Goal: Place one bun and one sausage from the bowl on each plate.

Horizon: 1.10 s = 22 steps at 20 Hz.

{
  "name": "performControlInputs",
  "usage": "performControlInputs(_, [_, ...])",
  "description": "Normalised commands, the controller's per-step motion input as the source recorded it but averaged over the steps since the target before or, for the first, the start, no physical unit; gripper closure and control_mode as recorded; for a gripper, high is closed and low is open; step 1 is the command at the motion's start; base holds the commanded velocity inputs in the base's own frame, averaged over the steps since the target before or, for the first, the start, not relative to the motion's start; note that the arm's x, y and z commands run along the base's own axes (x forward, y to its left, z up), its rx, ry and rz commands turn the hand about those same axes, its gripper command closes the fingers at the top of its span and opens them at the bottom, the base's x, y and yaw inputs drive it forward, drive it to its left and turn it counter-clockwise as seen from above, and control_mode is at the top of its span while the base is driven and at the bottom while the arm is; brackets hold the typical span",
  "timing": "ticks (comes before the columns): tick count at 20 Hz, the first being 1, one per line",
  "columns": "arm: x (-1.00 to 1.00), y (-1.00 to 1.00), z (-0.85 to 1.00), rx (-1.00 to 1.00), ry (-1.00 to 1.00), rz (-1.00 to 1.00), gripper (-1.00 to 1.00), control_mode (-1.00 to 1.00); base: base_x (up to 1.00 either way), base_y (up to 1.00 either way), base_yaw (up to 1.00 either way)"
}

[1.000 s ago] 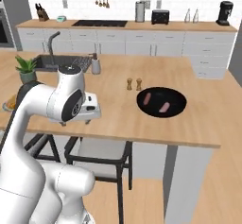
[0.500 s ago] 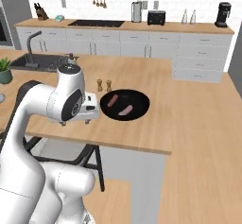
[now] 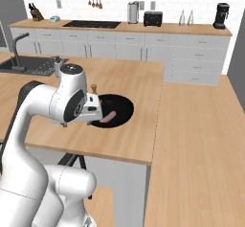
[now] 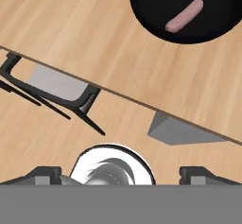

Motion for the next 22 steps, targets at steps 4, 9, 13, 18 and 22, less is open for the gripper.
performControlInputs(4, [0.00, 0.00, 0.00, 0.00, 0.00, 0.00, -1.00, 1.00, 0.18, 0.00, 0.00])
performControlInputs(9, [0.20, 0.00, 0.00, 0.00, 0.04, 0.00, -1.00, -1.00, 0.15, 0.00, 0.00])
performControlInputs(13, [0.80, 0.04, 0.00, -0.02, 0.19, -0.04, -1.00, -1.00, 0.00, 0.00, 0.00])
performControlInputs(18, [0.98, 0.08, 0.00, -0.03, 0.17, -0.06, -1.00, -1.00, 0.00, 0.00, 0.00])
performControlInputs(22, [1.00, 0.00, 0.00, -0.04, 0.14, -0.10, -1.00, -1.00, 0.00, 0.00, 0.00])
